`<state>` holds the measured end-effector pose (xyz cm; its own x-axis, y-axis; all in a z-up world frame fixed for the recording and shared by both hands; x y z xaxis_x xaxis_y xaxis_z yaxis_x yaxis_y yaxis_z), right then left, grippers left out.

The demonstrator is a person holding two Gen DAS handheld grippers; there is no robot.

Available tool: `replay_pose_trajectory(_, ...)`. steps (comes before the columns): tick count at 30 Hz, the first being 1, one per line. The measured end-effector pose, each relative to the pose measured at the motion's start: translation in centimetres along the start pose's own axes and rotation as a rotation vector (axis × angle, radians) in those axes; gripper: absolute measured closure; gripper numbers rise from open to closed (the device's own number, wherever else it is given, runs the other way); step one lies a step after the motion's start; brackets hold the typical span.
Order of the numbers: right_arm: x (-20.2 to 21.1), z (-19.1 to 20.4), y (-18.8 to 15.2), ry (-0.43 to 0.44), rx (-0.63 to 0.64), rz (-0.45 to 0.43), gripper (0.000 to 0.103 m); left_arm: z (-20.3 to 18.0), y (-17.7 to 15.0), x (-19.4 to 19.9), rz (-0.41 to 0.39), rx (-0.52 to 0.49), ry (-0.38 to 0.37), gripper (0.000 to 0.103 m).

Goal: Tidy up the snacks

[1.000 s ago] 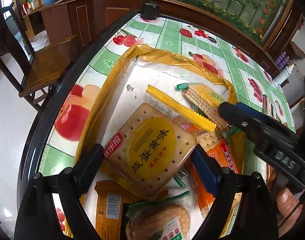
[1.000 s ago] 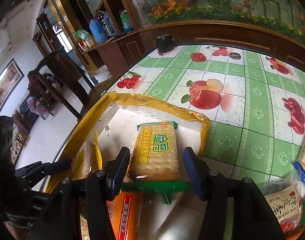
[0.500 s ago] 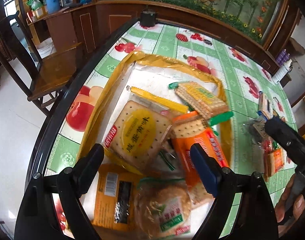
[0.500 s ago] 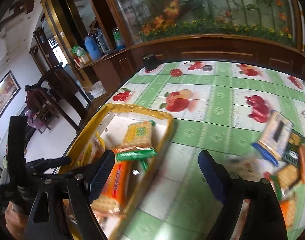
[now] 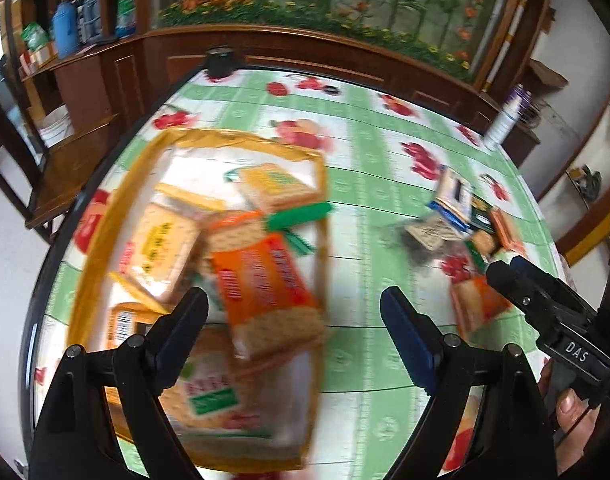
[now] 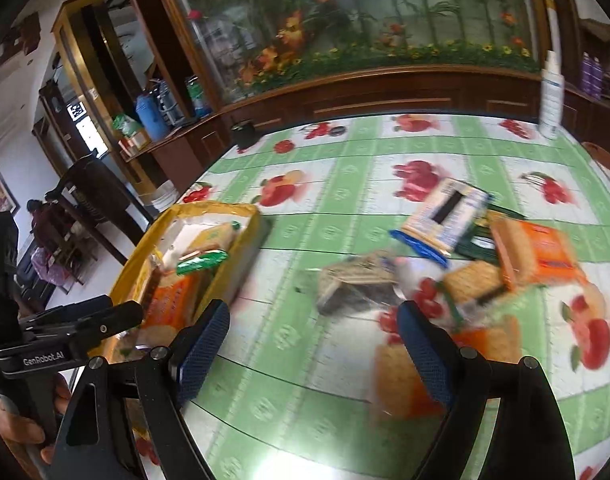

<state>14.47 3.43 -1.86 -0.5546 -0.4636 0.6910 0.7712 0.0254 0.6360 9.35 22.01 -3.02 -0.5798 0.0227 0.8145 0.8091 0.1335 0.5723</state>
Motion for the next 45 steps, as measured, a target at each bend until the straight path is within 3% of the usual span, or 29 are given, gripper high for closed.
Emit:
replay_pose_trajectory(11,3.0,-8.3,-0.9,-0.091,-0.106,-0.021,0.016,-7.1,-0.9,-1.5,0.018,-0.136,-0.06,0.014)
replay_pose_trajectory(19,3.0,-10.4,-1.8,-0.106,-0.113,-0.001,0.015,-10.0,0.5,-3.6,0.011,-0.243,-0.06,0.014)
replay_pose_trajectory(30,2.6,-12.4,-3.1,-0.101,-0.108,0.048,0.015,-13.7,3.0,-8.9,0.076,-0.442,-0.036,0.014)
replay_pose_trajectory(40,0.8,-9.7,-4.2,-0.093,0.049,0.091,0.008,-14.5,3.4,-12.1,0.118,-0.469,-0.013,0.014)
replay_pose_trajectory(45,0.2,-6.5,-5.2,-0.09,0.254,0.109,0.008,-14.4,3.3,-13.4,0.145,-0.442,-0.012,0.014)
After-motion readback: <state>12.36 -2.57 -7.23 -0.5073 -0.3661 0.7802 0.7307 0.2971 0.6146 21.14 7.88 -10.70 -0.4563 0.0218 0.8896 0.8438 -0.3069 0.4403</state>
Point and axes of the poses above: each gripper's, at about its wrist camera, not at the fingertips, and x roughly against the way its jaws point, z to its left, y to its top, the point moved 8 cm from there along -x, roughly the way its jaws point, and after that the axes turned 7 degrees about -x, right-handed, at the moved point
